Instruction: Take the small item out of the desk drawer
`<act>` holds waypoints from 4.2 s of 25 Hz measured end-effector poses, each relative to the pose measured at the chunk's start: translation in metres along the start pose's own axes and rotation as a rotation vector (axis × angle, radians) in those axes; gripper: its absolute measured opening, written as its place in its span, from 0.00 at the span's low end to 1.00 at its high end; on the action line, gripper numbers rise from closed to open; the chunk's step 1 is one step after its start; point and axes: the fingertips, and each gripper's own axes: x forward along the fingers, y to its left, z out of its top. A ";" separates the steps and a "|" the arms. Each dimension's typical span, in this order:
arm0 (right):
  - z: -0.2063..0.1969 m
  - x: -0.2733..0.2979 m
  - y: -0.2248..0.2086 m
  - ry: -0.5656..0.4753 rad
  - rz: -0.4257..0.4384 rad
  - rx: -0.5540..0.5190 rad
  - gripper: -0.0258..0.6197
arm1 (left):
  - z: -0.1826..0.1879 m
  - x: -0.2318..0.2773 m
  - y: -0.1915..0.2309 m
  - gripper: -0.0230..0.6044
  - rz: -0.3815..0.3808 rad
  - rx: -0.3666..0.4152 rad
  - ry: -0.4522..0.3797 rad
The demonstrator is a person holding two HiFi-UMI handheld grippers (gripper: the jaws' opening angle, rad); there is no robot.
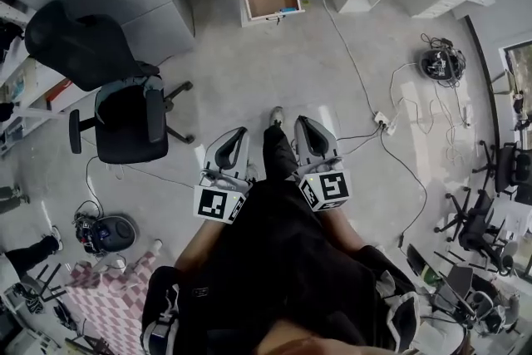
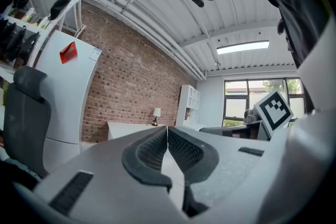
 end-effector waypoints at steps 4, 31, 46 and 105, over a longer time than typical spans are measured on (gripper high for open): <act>0.018 0.049 -0.041 -0.017 0.018 0.003 0.08 | 0.010 0.059 0.019 0.05 0.003 0.011 -0.006; 0.031 0.283 -0.237 0.084 0.087 0.017 0.08 | 0.028 0.342 0.095 0.05 -0.007 0.032 0.017; -0.039 0.456 -0.300 0.285 0.054 0.041 0.09 | 0.009 0.476 0.214 0.05 -0.040 -0.025 0.113; -0.471 0.643 -0.436 1.031 -0.133 0.210 0.64 | -0.130 0.589 0.349 0.05 -0.040 -0.160 0.311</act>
